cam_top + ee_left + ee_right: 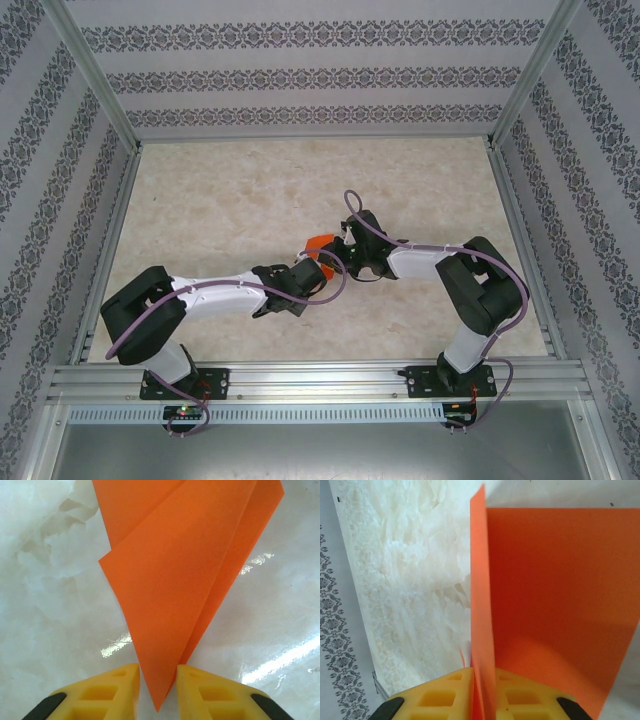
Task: Fold a paper plane with a square sheet of paper (pick it up from the middle)
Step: Fourth fold the wing at the center of the table.
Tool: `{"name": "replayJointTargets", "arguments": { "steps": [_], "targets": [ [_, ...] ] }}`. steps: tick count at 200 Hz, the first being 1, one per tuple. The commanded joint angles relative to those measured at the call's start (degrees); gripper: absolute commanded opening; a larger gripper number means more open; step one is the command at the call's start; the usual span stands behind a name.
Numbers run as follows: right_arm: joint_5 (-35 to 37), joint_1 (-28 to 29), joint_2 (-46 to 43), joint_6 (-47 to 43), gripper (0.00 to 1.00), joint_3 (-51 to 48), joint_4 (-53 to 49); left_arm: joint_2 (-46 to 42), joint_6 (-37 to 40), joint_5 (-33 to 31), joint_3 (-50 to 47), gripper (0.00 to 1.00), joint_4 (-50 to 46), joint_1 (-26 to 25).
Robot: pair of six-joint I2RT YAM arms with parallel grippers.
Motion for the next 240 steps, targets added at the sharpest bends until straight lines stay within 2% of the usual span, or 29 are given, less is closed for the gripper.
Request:
{"name": "replayJointTargets", "arguments": {
  "steps": [1,61,97,124,145,163,174,207,240],
  "targets": [
    [-0.84,-0.33,-1.05,0.08,0.16,0.16,0.62,-1.10,1.35,-1.69,0.57,0.26,1.72,-0.95],
    [-0.50,-0.47,-1.56,-0.09,0.17,-0.04,0.27,-1.05,1.48,-1.65,0.42,0.14,1.83,-0.95],
    [1.05,-0.88,-3.16,-0.95,0.21,-0.23,-1.77,-1.23,2.01,0.02,0.28,0.05,2.27,-0.78],
    [2.09,-1.45,-5.76,-1.63,0.27,-1.16,-2.86,-2.32,1.94,0.62,-0.16,0.04,2.27,-0.28],
    [3.77,-1.98,-9.18,-2.34,0.29,-2.41,-4.50,-4.66,1.89,4.84,-1.40,0.03,3.86,1.30],
    [6.08,-2.47,-13.13,-2.75,0.36,-4.30,-5.60,-6.76,1.81,9.61,-3.35,0.02,5.97,3.25],
    [7.45,-2.68,-15.70,-3.05,0.37,-5.31,-6.23,-7.80,1.83,14.34,-4.74,0.03,7.81,5.09],
    [9.52,-2.69,-21.19,-3.95,0.39,-7.53,-7.03,-8.46,1.71,23.42,-7.95,0.03,11.73,8.93],
    [8.61,-2.02,-22.07,-4.87,0.39,-7.86,-6.91,-7.96,0.99,30.22,-10.05,0.02,14.79,12.07]
  ]
}}
